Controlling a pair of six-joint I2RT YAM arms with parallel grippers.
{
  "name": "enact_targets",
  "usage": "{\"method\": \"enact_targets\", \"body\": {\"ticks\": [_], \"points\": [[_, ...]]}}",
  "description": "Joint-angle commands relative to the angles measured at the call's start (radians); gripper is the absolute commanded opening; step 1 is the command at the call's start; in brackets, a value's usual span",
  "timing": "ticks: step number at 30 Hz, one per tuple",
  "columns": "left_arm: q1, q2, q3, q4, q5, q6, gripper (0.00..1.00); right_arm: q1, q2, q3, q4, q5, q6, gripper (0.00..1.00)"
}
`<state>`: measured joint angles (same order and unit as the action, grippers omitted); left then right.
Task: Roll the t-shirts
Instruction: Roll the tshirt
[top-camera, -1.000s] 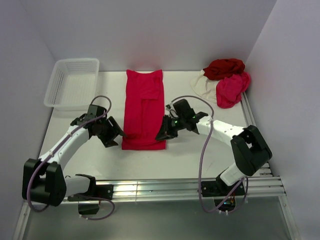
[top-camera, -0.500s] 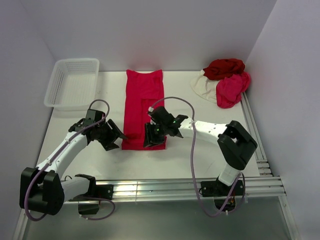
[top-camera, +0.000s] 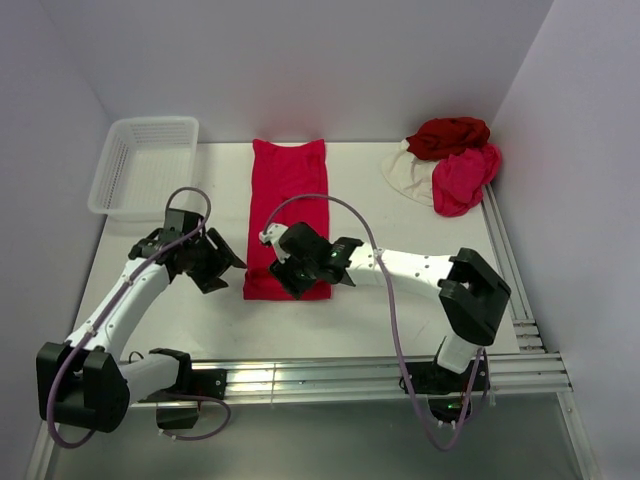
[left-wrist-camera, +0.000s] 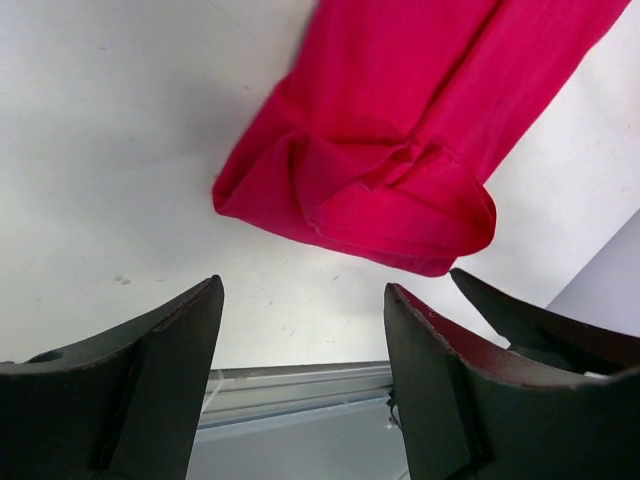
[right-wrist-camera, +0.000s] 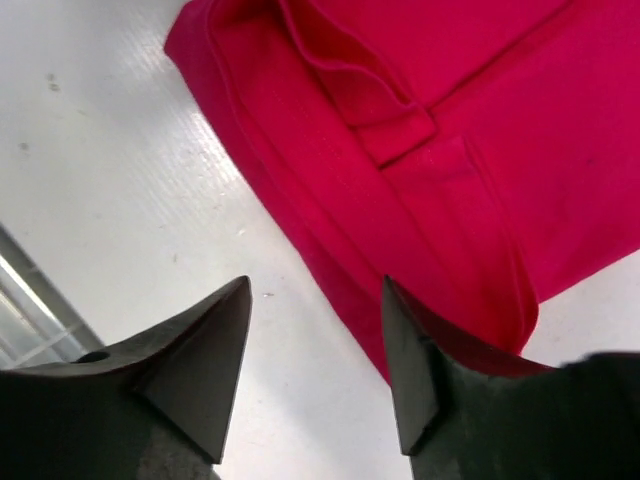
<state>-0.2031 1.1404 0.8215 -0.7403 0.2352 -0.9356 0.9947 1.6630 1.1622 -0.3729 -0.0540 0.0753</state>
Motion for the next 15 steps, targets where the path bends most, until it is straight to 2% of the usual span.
{"method": "enact_targets", "body": {"ticks": [1, 6, 10, 15], "points": [[0.03, -0.062, 0.053, -0.06, -0.059, 0.015, 0.71, 0.024, 0.064, 0.085, -0.024, 0.075, -0.16, 0.64], [0.082, -0.126, 0.039, -0.131, -0.059, -0.017, 0.7, 0.08, 0.113, 0.1, -0.011, 0.118, -0.198, 0.61], [0.149, -0.194, -0.011, -0.108, 0.004, -0.048, 0.7, 0.111, 0.145, 0.106, -0.004, 0.172, -0.233, 0.58], [0.18, -0.185, -0.031, -0.111, 0.021, -0.034, 0.7, 0.117, 0.165, 0.11, 0.006, 0.21, -0.241, 0.51]]}}
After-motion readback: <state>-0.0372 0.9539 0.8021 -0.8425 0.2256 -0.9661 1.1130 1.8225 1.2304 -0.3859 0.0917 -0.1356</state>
